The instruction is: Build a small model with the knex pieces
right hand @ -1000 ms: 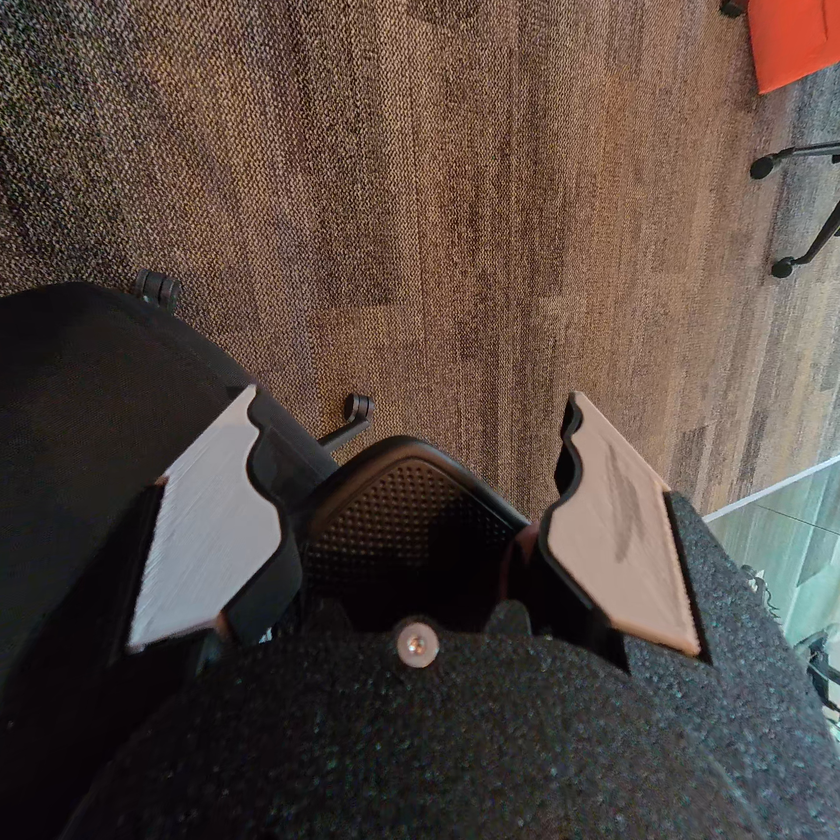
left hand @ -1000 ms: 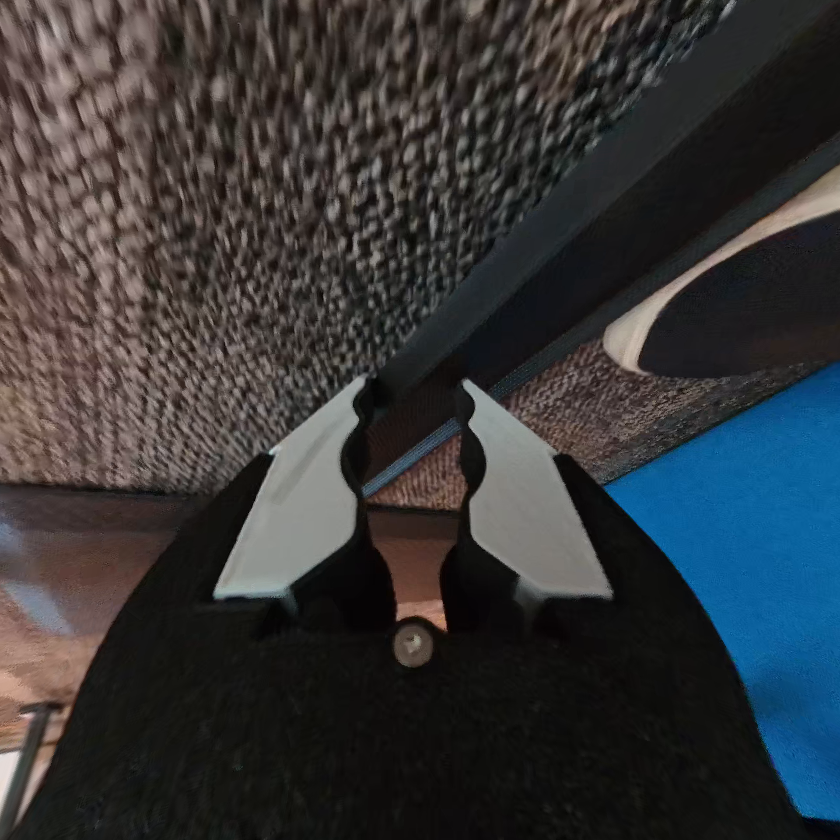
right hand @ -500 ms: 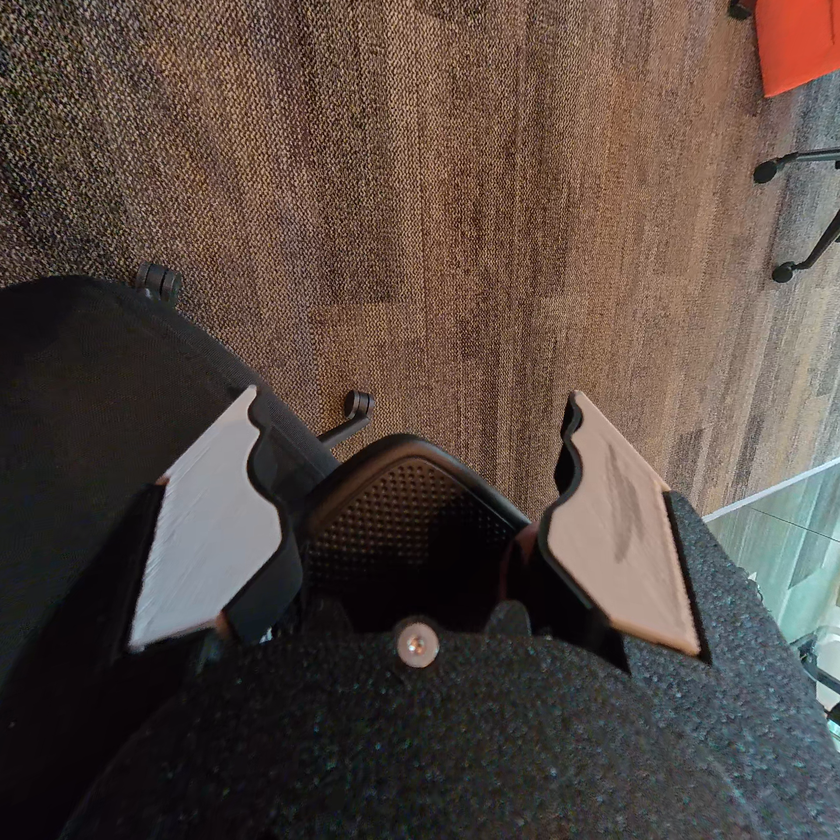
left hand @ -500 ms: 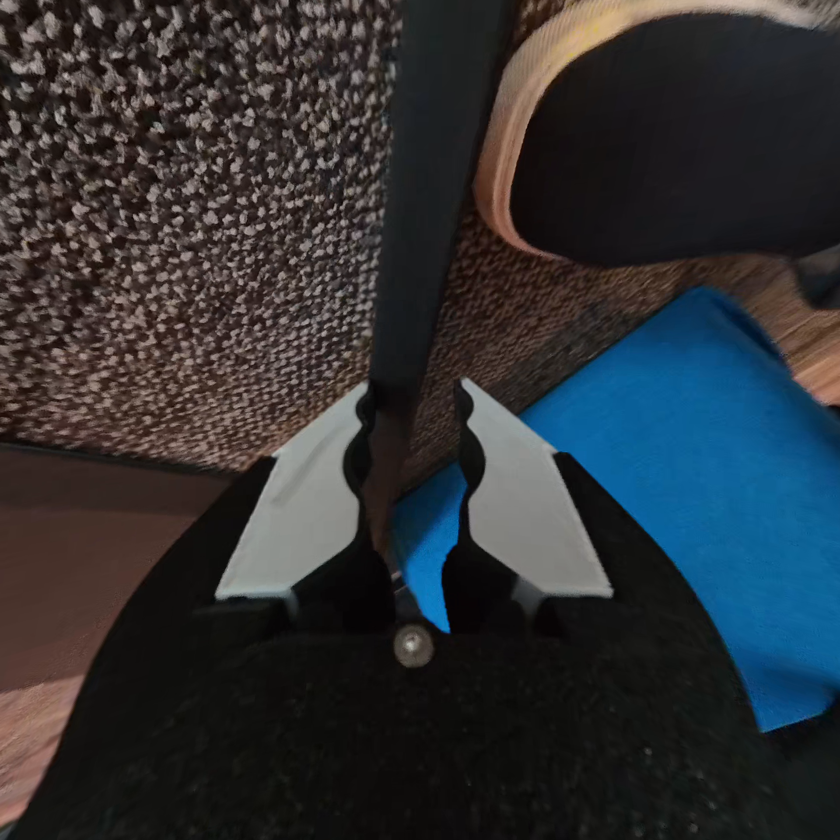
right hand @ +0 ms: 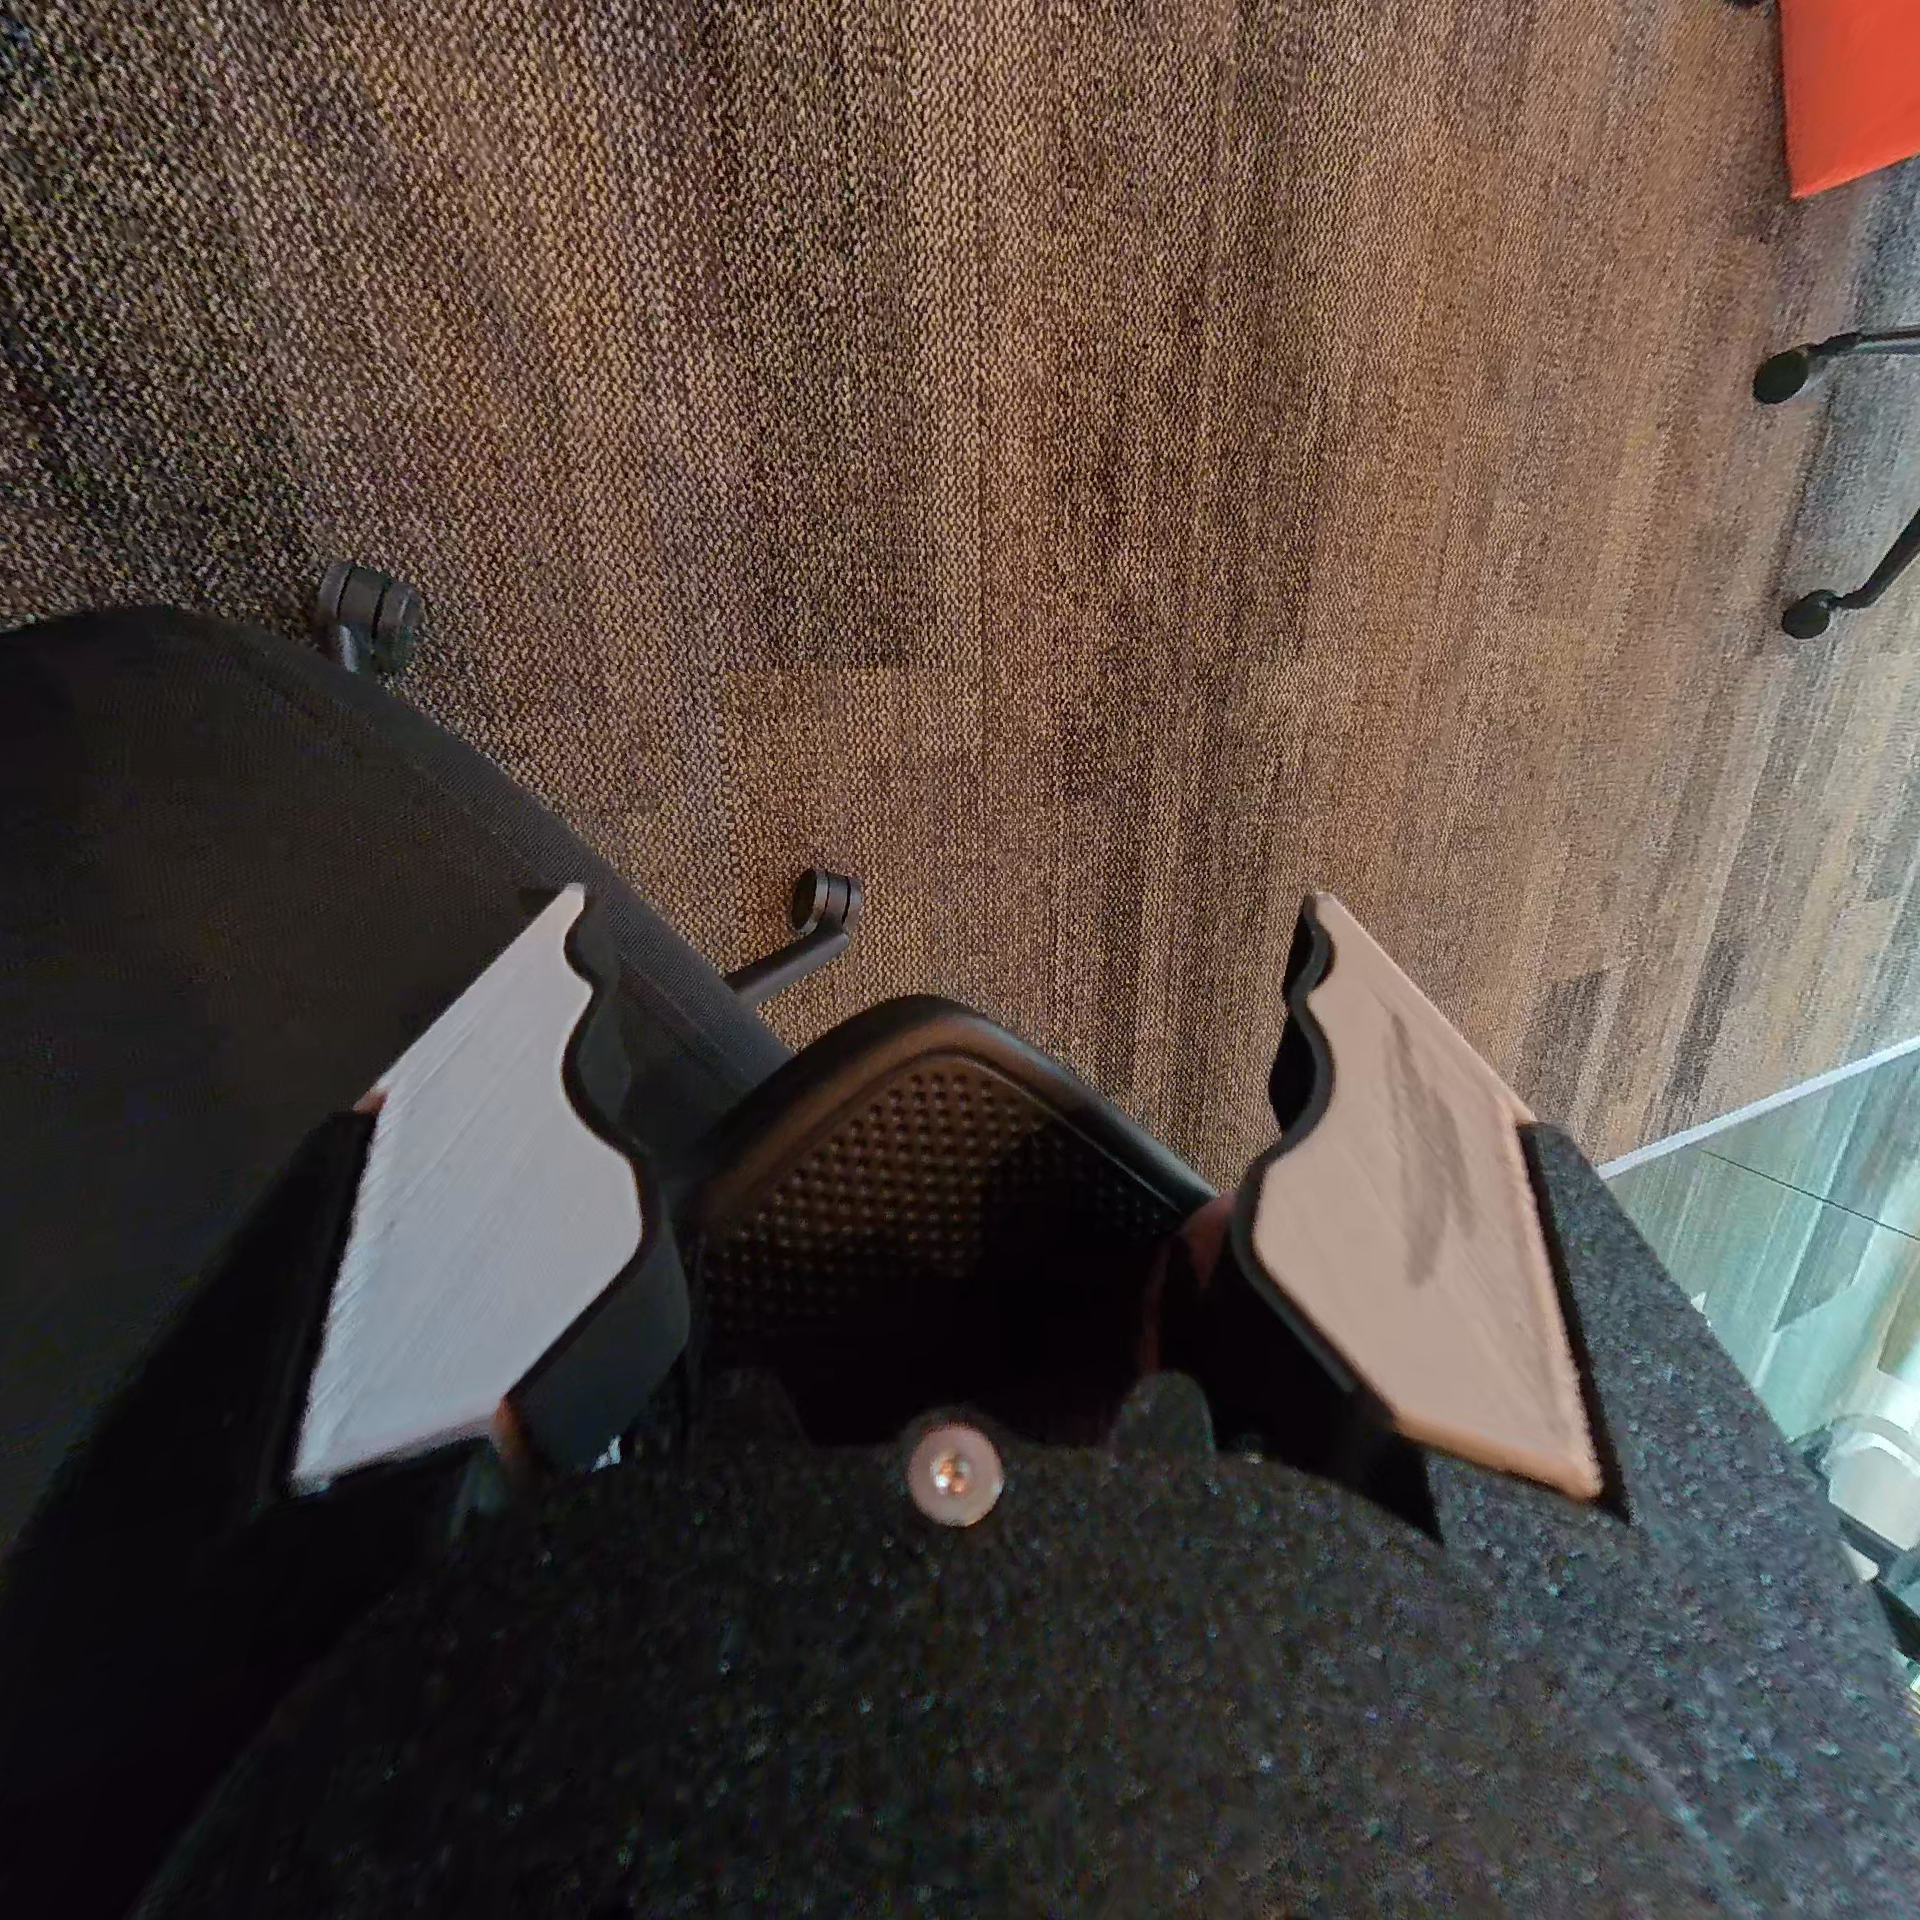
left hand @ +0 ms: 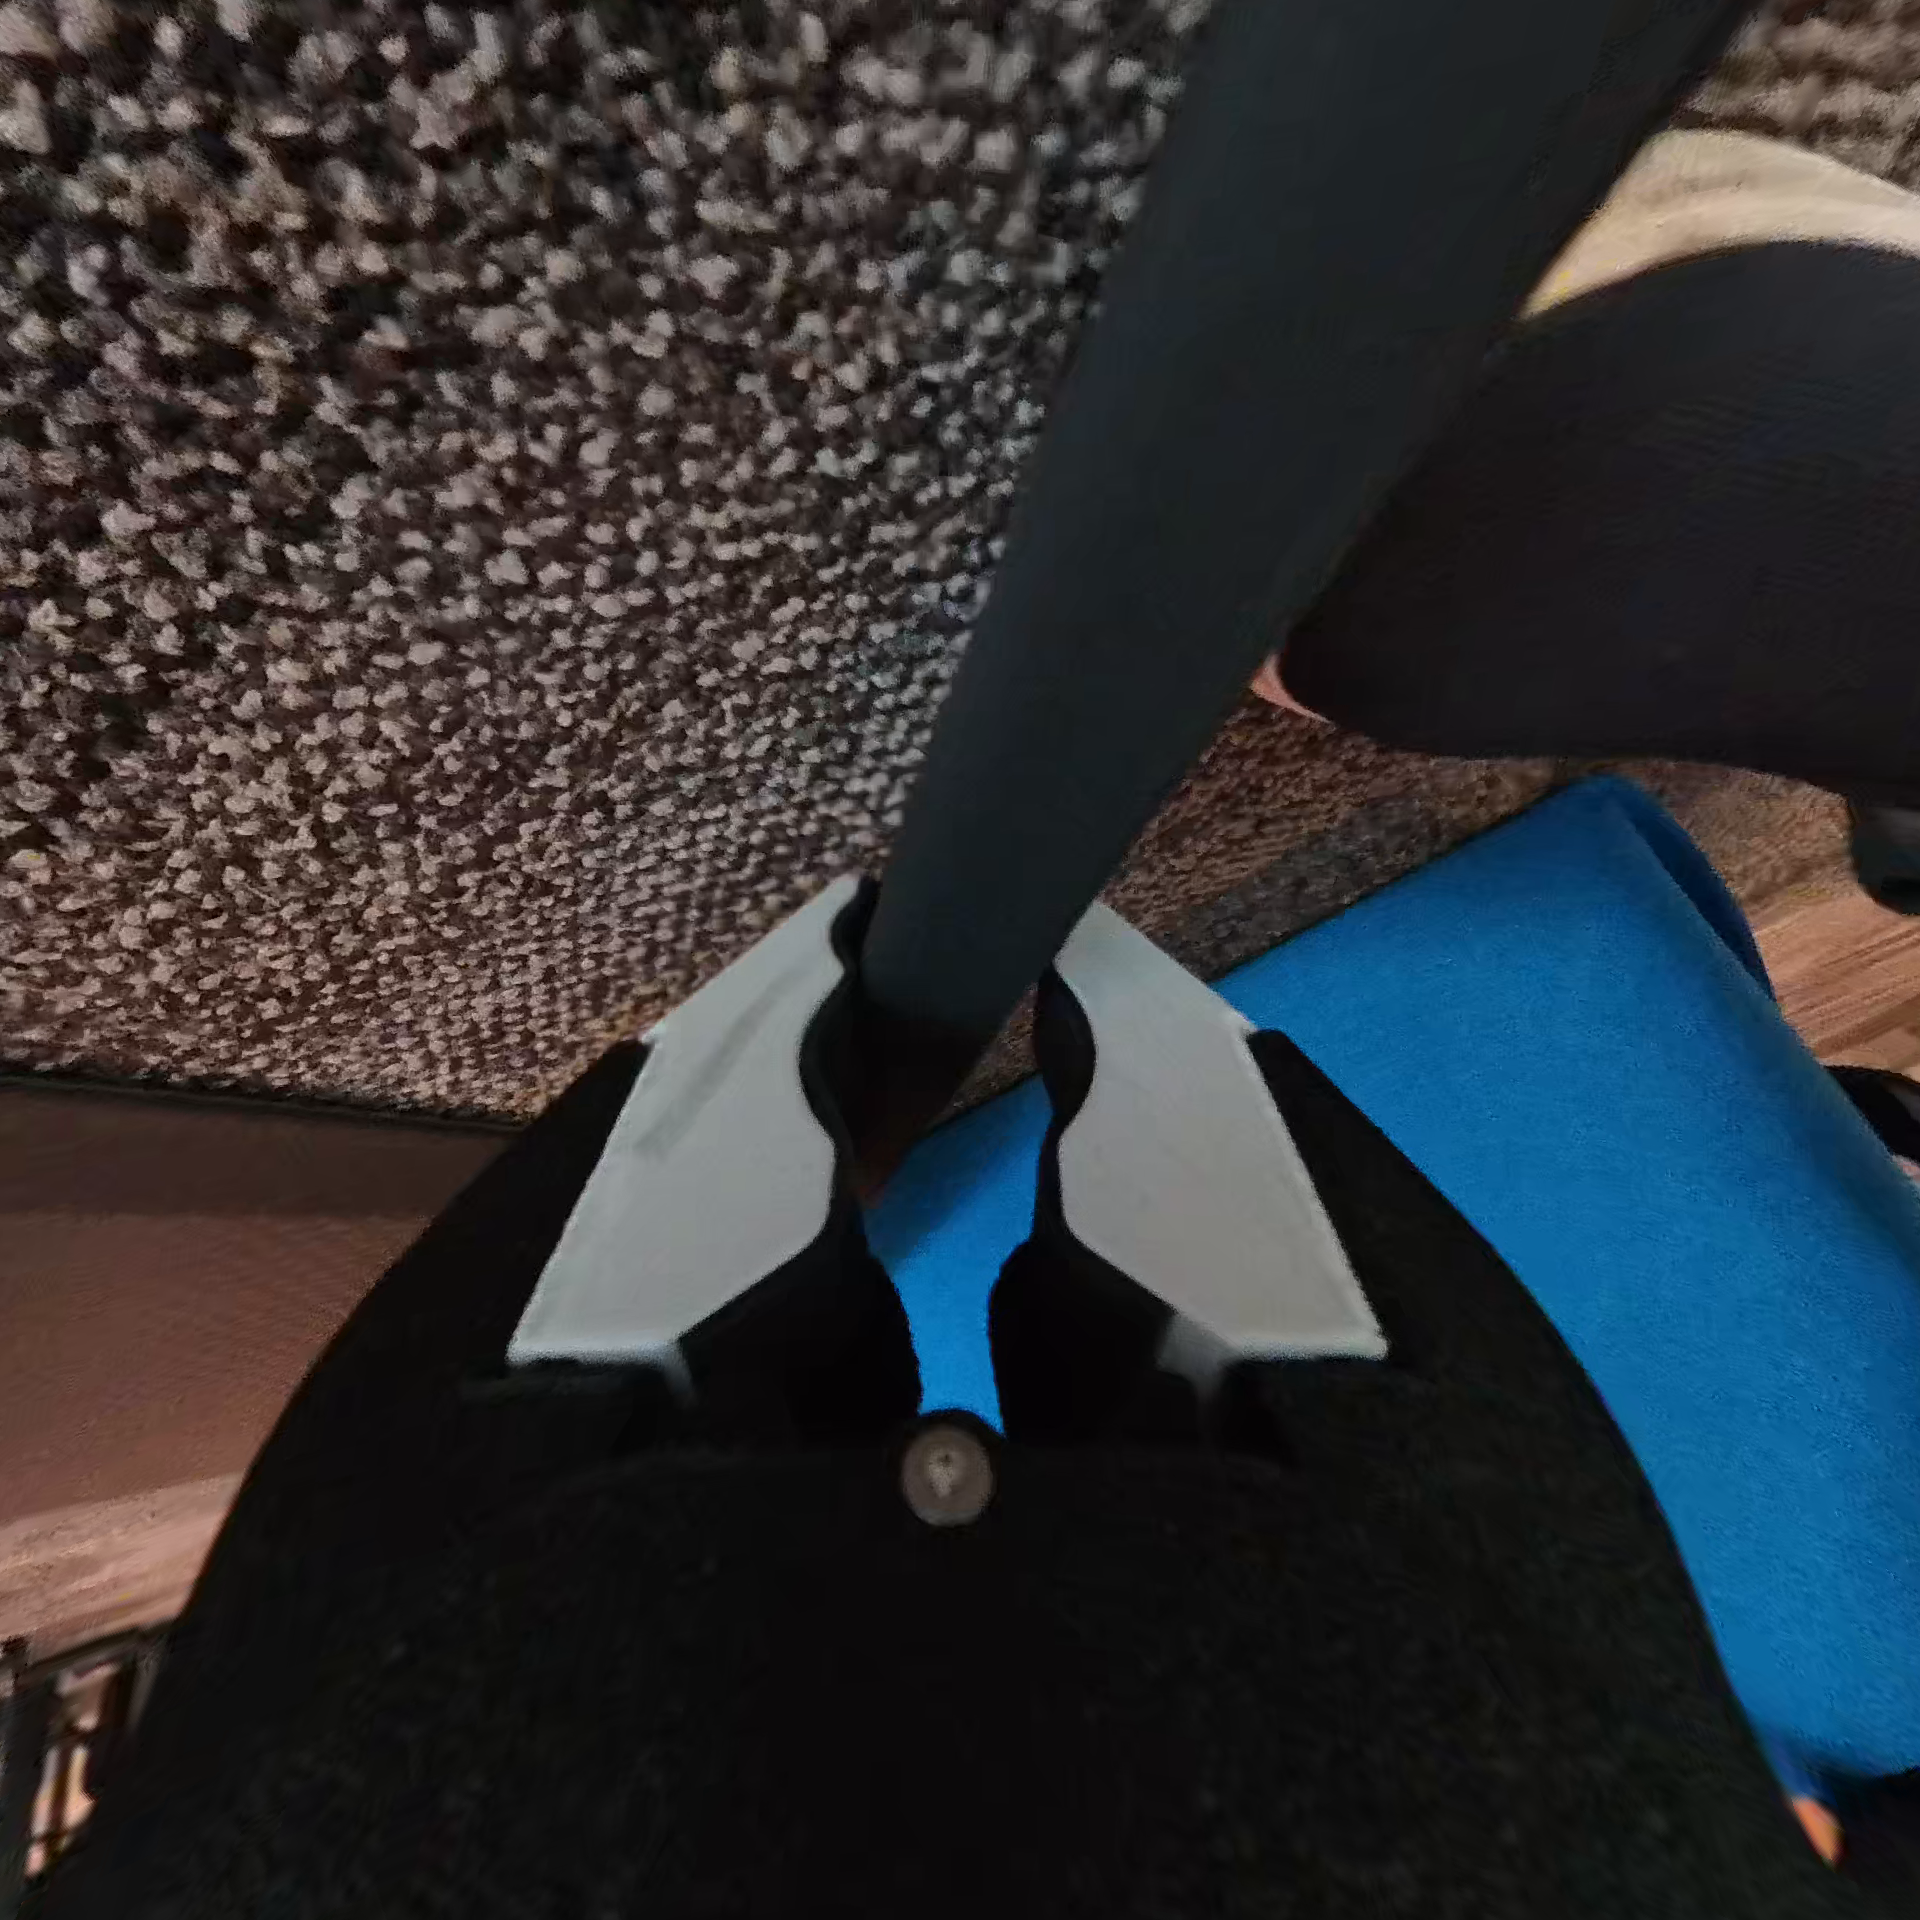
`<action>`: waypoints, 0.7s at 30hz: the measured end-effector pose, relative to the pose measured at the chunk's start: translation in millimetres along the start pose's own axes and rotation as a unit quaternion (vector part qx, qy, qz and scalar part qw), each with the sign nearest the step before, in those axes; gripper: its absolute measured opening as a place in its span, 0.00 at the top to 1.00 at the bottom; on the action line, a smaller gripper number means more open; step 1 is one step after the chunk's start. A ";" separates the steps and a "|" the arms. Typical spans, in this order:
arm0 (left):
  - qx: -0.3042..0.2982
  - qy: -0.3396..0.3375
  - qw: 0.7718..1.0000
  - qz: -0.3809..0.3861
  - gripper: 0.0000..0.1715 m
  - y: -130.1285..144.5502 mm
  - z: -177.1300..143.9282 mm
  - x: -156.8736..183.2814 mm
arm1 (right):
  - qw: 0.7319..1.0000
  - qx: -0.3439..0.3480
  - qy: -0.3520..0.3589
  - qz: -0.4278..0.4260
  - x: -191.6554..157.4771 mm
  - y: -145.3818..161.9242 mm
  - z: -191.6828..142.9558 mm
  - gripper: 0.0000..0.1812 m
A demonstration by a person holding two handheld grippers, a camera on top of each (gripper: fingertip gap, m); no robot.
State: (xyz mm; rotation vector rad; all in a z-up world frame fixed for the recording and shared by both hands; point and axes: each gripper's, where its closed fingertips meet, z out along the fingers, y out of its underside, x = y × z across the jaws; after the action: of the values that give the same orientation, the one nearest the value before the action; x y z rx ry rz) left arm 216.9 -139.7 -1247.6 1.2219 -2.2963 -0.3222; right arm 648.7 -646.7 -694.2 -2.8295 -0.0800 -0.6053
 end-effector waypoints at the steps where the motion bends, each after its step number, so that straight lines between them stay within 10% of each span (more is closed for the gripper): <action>1: 0.007 0.000 1.000 0.009 0.87 2.2 -2.1 5.1 | 1.000 -0.001 -0.001 -0.001 -0.5 -0.3 0.1 0.30; 12: 0.169 -0.021 0.977 -0.126 0.89 54.0 -91.3 2.9 | 1.000 0.006 0.001 -0.002 -1.6 -2.1 -0.9 0.30; 21: 0.287 -0.115 0.907 -0.286 0.91 187.3 -235.4 -100.1 | 1.000 0.005 0.002 -0.002 -1.5 -1.8 -1.4 0.30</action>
State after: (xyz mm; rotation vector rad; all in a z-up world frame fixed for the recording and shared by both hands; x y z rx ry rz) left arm 259.4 56.1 -1001.8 2.2717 -2.2465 0.0312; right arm 646.5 -645.4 -693.2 -2.8187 -0.0883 -0.6100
